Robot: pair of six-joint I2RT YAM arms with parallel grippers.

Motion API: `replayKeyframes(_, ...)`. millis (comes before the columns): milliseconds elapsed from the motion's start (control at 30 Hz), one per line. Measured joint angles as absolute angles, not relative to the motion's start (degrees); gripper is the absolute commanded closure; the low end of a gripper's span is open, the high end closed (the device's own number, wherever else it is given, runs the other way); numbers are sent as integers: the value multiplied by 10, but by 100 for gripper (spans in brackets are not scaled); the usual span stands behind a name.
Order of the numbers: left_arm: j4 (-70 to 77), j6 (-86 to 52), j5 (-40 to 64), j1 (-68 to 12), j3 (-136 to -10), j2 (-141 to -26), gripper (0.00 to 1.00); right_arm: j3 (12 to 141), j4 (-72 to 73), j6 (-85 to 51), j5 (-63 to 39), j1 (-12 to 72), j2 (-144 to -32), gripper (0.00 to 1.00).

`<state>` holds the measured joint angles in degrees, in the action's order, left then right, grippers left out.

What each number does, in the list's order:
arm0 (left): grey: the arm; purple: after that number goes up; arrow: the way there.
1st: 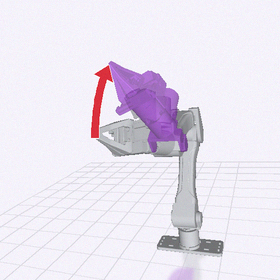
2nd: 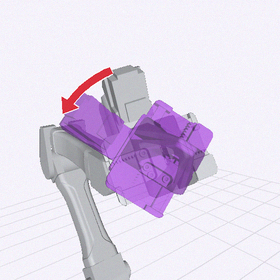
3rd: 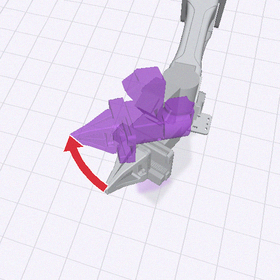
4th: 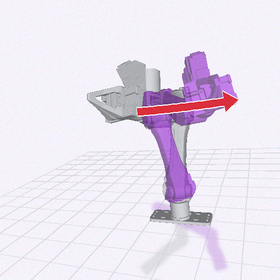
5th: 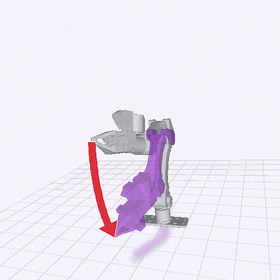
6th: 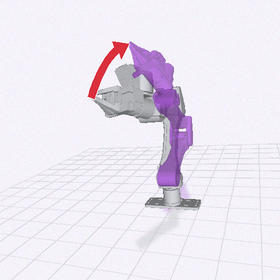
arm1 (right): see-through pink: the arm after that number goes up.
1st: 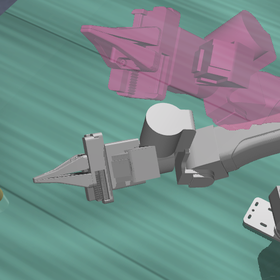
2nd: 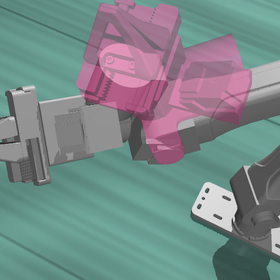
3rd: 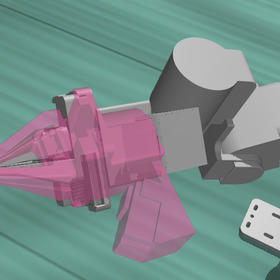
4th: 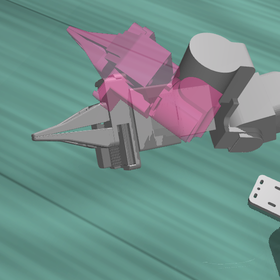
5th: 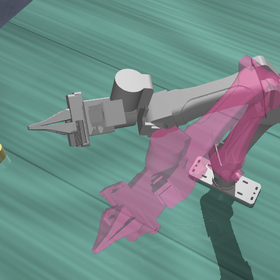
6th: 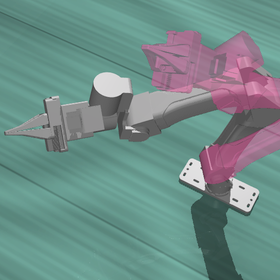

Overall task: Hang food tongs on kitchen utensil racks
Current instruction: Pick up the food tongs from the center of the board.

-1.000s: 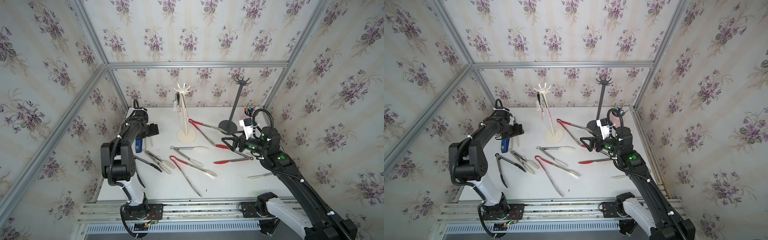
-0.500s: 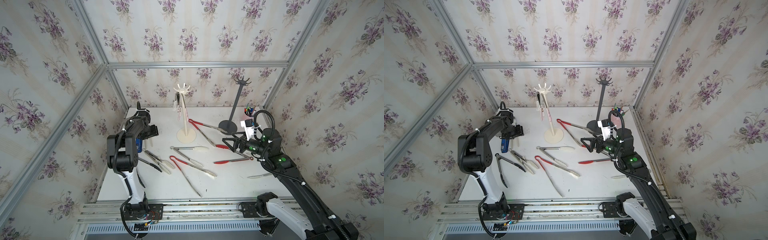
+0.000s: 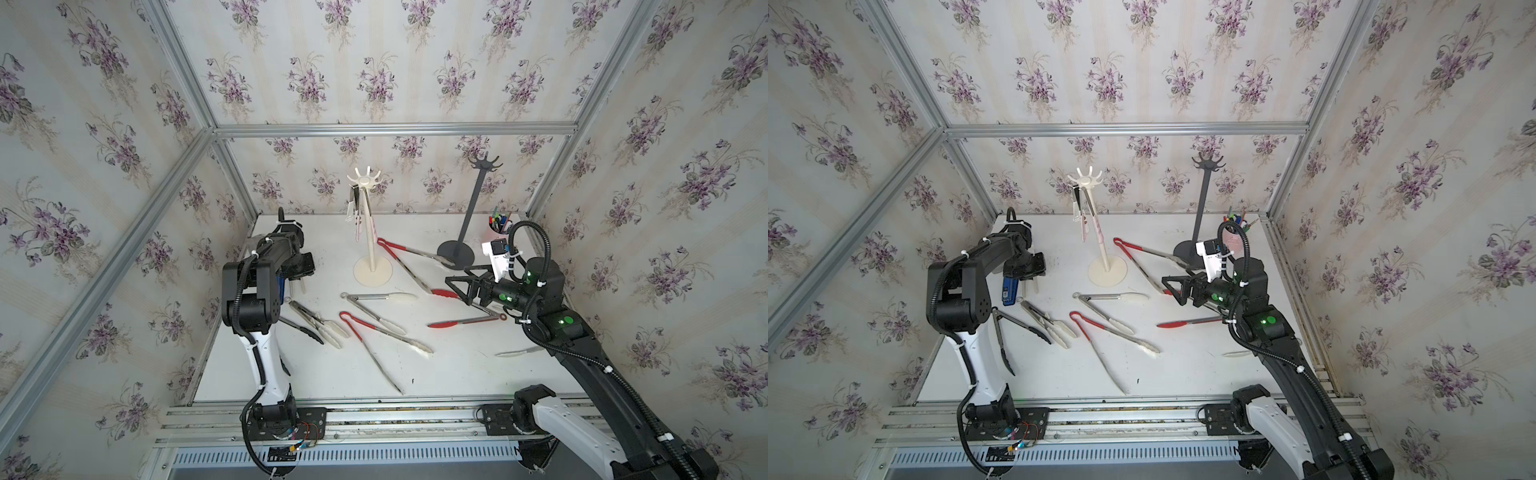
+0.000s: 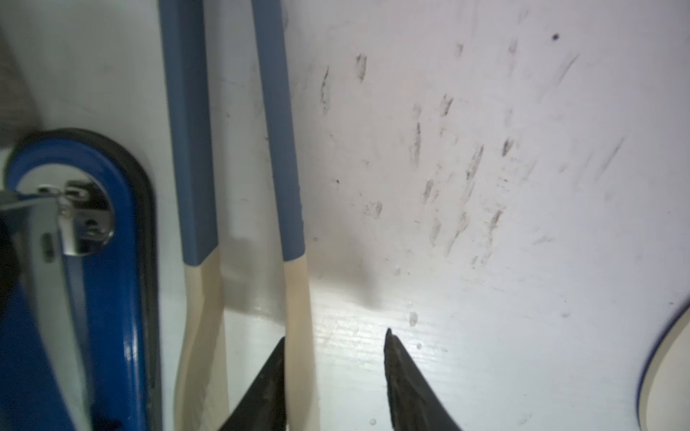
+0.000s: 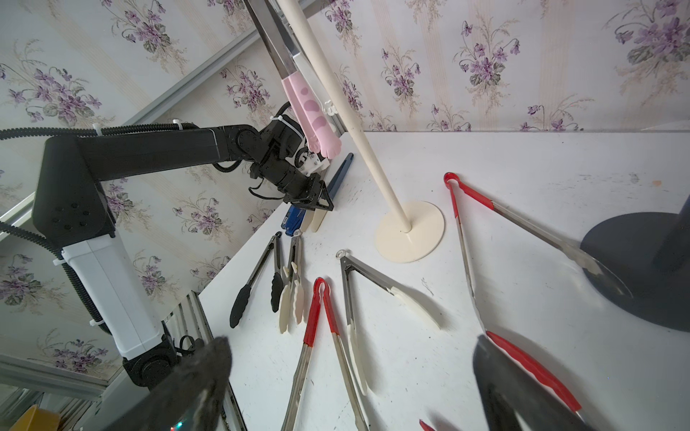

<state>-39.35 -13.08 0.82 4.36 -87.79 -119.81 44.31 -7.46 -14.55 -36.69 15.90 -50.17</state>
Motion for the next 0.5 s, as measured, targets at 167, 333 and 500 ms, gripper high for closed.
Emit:
replayKeyframes(167, -394, -127, 6, 44, -878, -1203, 77, 443, -76, -145, -365, 159, -502, 0)
replayKeyframes(333, -394, -118, 13, 44, -872, -1199, 89, 443, -76, -145, -365, 159, -502, 0)
replayKeyframes(500, -396, -105, 27, 44, -869, -1186, 96, 443, -76, -144, -365, 159, -503, 0)
